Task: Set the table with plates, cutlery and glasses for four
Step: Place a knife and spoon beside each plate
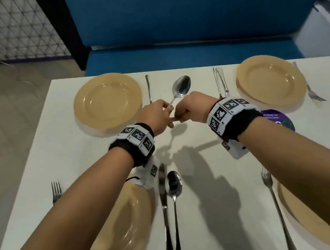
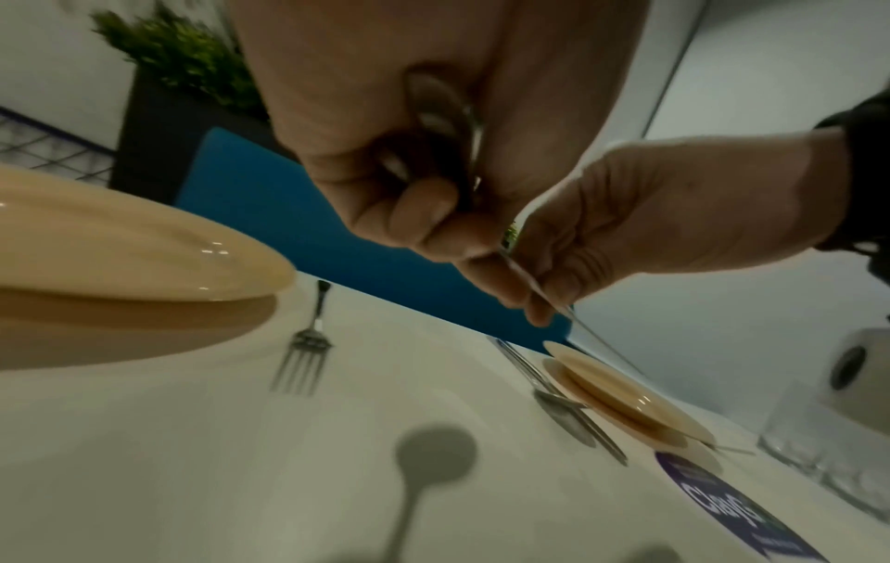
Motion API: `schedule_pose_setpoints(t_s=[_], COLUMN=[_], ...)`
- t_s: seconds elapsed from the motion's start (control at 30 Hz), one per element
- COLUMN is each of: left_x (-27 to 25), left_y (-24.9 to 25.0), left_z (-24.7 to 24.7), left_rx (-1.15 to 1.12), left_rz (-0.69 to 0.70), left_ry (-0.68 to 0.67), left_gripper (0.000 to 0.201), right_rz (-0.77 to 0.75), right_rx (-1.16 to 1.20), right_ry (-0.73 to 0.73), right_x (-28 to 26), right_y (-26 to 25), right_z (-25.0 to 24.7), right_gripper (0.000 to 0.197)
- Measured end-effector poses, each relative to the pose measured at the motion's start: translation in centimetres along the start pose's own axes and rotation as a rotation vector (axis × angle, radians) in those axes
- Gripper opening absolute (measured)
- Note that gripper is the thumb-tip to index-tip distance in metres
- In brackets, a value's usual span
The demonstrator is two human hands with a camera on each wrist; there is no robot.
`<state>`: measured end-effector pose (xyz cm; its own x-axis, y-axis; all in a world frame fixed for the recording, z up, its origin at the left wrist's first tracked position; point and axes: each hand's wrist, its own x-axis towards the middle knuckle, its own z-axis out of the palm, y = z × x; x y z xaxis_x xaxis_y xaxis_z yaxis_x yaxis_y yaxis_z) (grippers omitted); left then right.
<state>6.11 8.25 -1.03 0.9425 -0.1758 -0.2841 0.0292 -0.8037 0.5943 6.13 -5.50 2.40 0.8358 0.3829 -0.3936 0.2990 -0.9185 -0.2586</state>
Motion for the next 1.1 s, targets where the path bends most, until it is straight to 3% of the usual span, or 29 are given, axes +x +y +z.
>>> schedule_pose_setpoints(t_s=[0.23, 0.37, 0.53, 0.77, 0.93, 1.1], left_x=[2.3, 2.6, 1.7, 1.1, 1.0, 1.1], left_y=[-9.3, -15.2, -22.2, -29.4, -32.2, -32.6], left_z=[-5.0, -9.2, -14.2, -17.5, -17.8, -17.4], left_rx=[-0.369, -0.582, -0.501, -0.505, -0.531, -0.574], left_rz=[-0.166, -0.256, -0.269, -0.362, -0.386, -0.354], left_ry=[0.218, 0.248, 0.260, 0.283, 0.259, 0.232], left_gripper=[0.025, 0.017, 0.019, 0.018, 0.021, 0.023], right_rz=[0.157, 0.290, 0.337, 0.327, 0.353, 0.365], right_rx=[0.012, 0.241, 0.494, 0.475, 0.421, 0.334], right_ry=[0.019, 0.187, 0.238, 0.153, 0.119, 0.184], right_x=[5.4, 9.2, 15.7, 23.4, 25.6, 25.6], right_y=[-4.1, -8.6, -17.0, -26.3, -28.9, -29.2], right_z=[0.7, 0.9, 1.4, 4.7, 6.9, 8.5], right_gripper=[0.020, 0.017, 0.021, 0.017, 0.024, 0.023])
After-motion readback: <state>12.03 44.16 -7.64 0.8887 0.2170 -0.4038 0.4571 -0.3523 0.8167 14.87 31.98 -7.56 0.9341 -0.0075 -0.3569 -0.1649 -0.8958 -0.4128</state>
